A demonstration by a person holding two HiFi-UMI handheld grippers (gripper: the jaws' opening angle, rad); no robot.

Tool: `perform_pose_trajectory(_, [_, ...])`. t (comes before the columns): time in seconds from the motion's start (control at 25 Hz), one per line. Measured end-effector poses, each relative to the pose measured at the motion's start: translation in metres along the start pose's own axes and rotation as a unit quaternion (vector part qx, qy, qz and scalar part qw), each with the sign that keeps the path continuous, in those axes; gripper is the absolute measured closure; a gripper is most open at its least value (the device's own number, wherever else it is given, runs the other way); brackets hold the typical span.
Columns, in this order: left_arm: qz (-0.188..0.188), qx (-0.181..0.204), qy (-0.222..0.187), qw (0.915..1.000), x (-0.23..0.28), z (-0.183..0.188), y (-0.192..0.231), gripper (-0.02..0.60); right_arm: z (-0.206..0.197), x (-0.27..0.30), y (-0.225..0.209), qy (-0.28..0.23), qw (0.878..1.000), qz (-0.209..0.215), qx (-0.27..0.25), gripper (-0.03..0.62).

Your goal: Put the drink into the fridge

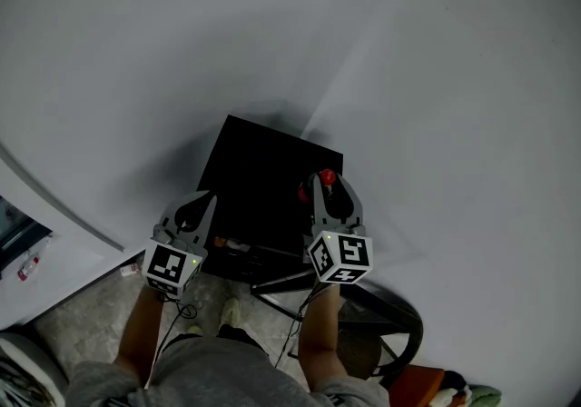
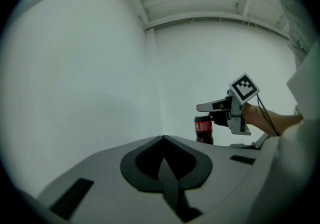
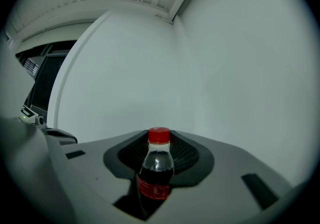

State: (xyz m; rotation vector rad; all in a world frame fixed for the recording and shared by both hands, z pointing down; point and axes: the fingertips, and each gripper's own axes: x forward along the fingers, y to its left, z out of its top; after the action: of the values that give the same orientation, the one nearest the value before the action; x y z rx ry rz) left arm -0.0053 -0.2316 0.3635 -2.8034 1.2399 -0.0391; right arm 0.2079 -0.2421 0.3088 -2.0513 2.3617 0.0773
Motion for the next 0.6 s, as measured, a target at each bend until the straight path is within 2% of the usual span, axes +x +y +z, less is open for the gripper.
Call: perform_pose_trajectory(0.6, [-0.075, 0.003, -0.012, 0.9971, -0.08, -0.001, -0.014, 0.577, 0.009, -0.099, 0.065, -0.004, 0.998, -0.058, 0.003, 0.448])
